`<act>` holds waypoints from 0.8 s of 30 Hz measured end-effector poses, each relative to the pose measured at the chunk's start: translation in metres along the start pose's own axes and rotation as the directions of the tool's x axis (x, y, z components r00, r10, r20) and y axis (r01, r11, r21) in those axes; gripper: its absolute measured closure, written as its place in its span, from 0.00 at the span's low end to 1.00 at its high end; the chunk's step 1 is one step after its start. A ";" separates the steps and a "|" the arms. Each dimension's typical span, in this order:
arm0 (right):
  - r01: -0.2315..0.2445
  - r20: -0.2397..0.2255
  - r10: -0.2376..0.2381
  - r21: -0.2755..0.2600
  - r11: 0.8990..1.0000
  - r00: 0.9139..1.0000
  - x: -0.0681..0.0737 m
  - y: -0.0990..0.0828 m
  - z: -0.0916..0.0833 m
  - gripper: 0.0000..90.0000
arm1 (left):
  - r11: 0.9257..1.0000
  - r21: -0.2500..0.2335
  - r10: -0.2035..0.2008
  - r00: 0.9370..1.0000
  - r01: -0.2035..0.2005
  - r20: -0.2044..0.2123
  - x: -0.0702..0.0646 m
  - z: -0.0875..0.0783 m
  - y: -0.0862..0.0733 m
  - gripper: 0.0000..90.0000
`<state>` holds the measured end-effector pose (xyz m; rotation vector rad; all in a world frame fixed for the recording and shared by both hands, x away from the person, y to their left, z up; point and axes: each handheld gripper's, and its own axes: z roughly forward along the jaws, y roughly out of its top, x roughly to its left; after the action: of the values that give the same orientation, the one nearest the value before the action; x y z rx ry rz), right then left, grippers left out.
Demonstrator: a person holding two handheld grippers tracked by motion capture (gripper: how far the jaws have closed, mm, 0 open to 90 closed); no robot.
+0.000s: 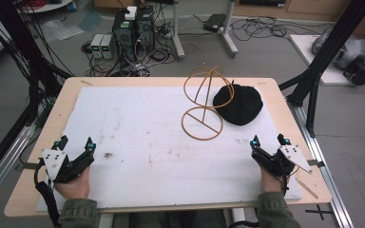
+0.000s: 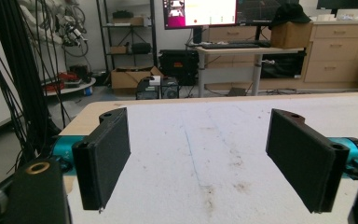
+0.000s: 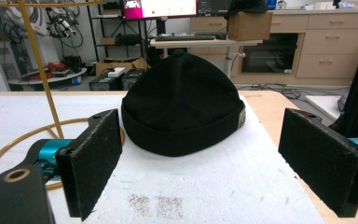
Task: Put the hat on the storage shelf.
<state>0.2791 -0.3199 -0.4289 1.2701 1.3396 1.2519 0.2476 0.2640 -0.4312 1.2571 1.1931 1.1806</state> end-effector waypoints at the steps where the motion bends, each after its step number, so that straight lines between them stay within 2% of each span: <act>1: -0.001 0.000 0.001 0.000 1.000 1.000 0.000 0.000 0.000 0.14 | 1.000 -0.001 -0.002 1.000 0.002 -0.003 0.000 0.000 0.000 0.24; 9: -0.006 -0.002 0.006 0.005 1.000 1.000 0.002 0.000 0.001 0.14 | 1.000 0.007 0.000 1.000 0.000 -0.017 0.002 -0.001 0.000 0.24; 18: -0.015 -0.005 0.015 0.013 1.000 1.000 0.000 0.000 0.001 0.14 | 1.000 0.005 -0.002 1.000 0.002 -0.013 0.002 -0.001 0.000 0.24; 21: -0.026 0.000 0.026 0.017 1.000 1.000 0.000 0.000 0.001 0.13 | 1.000 0.025 0.000 1.000 0.000 -0.023 0.002 0.000 0.000 0.22; 24: -0.017 -0.004 0.017 0.033 0.999 1.000 0.000 0.000 0.003 0.13 | 1.000 0.027 -0.007 1.000 0.008 -0.027 0.002 0.000 0.000 0.22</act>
<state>0.2819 -0.3201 -0.4288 1.3055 1.3602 1.2493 0.2479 0.2663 -0.4311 1.2595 1.2363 1.1831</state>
